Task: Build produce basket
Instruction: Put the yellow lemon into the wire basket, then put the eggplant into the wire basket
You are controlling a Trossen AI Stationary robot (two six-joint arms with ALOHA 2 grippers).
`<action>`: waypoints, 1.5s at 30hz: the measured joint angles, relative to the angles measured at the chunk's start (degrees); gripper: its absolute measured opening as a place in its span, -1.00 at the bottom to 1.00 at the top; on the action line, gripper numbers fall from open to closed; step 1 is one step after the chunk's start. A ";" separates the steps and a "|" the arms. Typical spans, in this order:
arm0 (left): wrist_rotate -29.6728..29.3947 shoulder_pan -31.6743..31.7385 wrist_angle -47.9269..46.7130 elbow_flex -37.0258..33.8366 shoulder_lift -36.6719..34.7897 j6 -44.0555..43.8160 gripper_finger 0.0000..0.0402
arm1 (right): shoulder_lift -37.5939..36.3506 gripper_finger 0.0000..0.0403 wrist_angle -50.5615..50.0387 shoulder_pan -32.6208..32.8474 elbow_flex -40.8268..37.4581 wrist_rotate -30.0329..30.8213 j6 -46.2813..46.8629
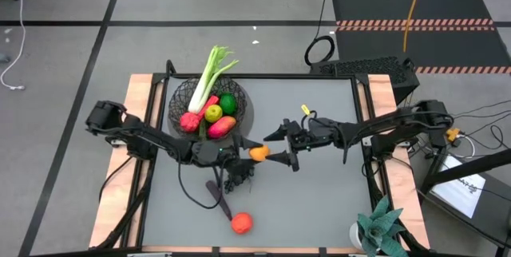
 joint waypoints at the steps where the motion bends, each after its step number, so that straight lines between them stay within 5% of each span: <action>1: -2.29 -0.33 -0.94 -0.02 -0.69 -0.17 0.29 | -1.46 0.72 -1.45 0.01 0.00 0.06 -0.28; 6: -15.92 -0.53 -7.85 0.00 -5.54 -4.14 0.24 | -8.97 0.70 -9.50 0.19 0.00 1.71 -0.68; 11: -29.44 2.41 -18.61 -0.02 -10.29 -13.27 0.32 | -13.28 0.70 -18.04 2.18 0.02 11.60 -3.65; 14: -32.81 6.15 -29.56 -0.62 -13.22 -21.97 0.36 | -13.67 0.70 -20.51 2.84 0.02 16.17 -4.13; 21: -25.44 16.59 -41.53 -3.53 -15.38 -43.44 0.31 | -13.32 0.69 -21.38 3.04 0.02 16.65 -4.88; 27: -16.61 20.39 -41.68 -3.67 -15.38 -48.47 0.49 | -12.57 0.69 -22.13 3.04 -0.05 16.71 -4.54; 36: -17.66 15.98 -42.74 -3.06 -18.80 -49.47 0.89 | -12.38 0.69 -21.31 3.41 0.00 17.98 -3.25; 45: -16.32 3.10 -42.54 -1.07 -25.12 -51.78 0.74 | -11.98 0.69 -22.09 4.03 0.00 18.04 -2.76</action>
